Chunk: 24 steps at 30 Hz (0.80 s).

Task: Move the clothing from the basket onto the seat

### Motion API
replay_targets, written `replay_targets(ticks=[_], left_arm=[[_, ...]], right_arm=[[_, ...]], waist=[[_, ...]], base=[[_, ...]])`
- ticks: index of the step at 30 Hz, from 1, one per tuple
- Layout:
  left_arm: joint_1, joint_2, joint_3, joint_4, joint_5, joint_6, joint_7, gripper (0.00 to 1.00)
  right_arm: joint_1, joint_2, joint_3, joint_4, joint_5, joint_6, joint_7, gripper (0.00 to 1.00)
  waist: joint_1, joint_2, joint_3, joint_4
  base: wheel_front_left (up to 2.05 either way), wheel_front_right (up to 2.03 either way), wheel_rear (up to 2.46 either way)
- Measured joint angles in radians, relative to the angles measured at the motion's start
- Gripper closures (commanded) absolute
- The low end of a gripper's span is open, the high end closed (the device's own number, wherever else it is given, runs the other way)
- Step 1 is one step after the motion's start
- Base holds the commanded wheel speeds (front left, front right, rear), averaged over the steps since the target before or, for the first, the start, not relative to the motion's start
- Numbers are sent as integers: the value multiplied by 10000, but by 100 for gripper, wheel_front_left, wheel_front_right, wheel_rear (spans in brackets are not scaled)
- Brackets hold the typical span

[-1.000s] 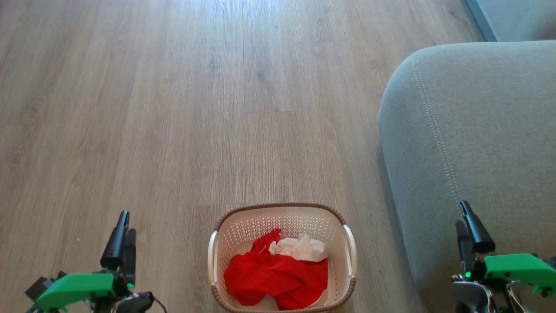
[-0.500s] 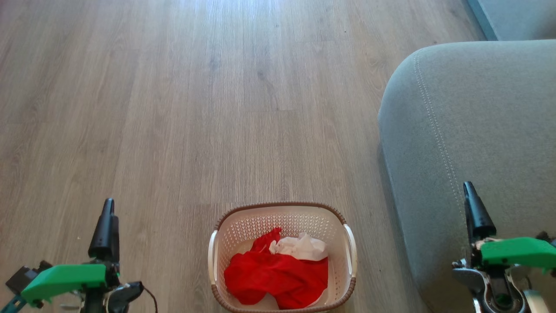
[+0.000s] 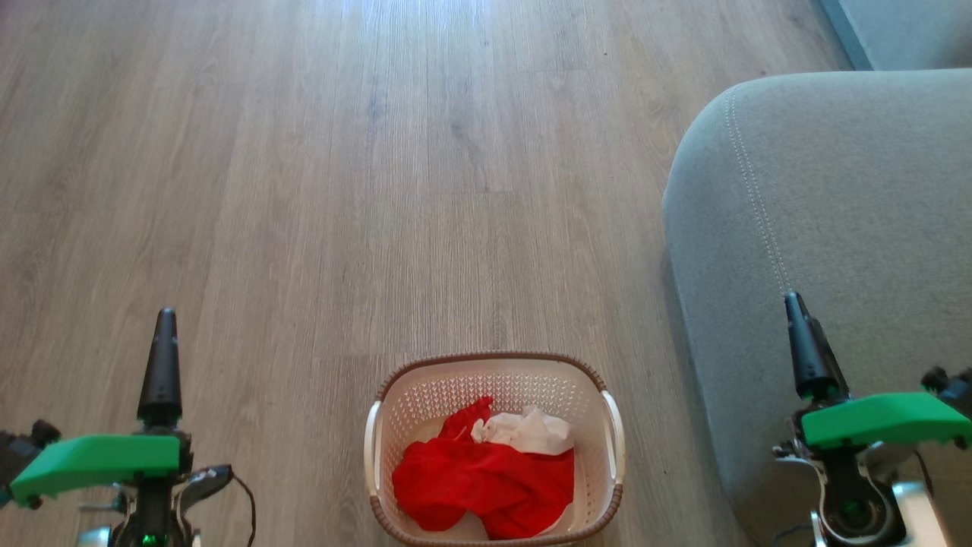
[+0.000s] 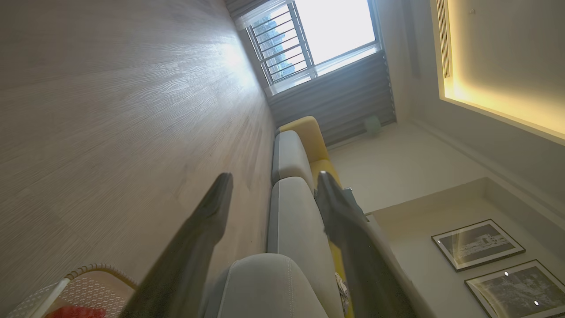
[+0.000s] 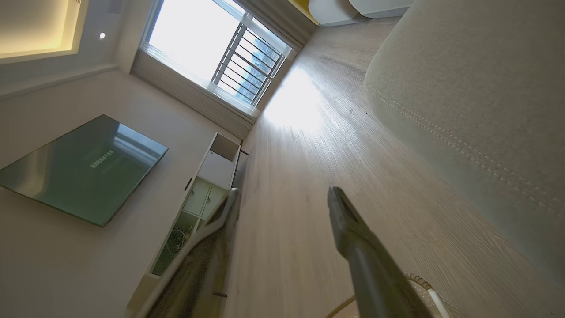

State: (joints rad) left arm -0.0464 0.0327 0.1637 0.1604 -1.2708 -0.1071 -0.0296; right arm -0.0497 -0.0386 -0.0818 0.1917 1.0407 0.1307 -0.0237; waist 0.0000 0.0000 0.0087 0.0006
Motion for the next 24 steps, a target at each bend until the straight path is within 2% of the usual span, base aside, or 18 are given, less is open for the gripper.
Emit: replay_targets(ticks=[7, 14, 18, 24], left_arm=[[3, 8, -479, -685, 1423, 460, -171, 0], [16, 10, -1557, -988, 3505, 1327, -345, 0], [40, 17, -2069, -497, 4232, 1728, -437, 0], [68, 25, -2399, 617, 4936, 2000, -640, 0]], right_arm=[[-65, 0, 282, -52, -1043, 0, -146, 0], [-224, -2, 456, 46, -2418, 0, -401, 0], [-337, -2, 616, 232, -3202, 0, -481, 0], [-379, -2, 782, 734, -4050, 0, -663, 0]], waist=[[0, 0, 23, -1], [0, 0, 32, -5], [0, 0, -12, 0], [0, 0, -94, 8]], base=[[0, 0, 0], [0, 0, 0], [0, 0, 0], [0, 0, 0]])
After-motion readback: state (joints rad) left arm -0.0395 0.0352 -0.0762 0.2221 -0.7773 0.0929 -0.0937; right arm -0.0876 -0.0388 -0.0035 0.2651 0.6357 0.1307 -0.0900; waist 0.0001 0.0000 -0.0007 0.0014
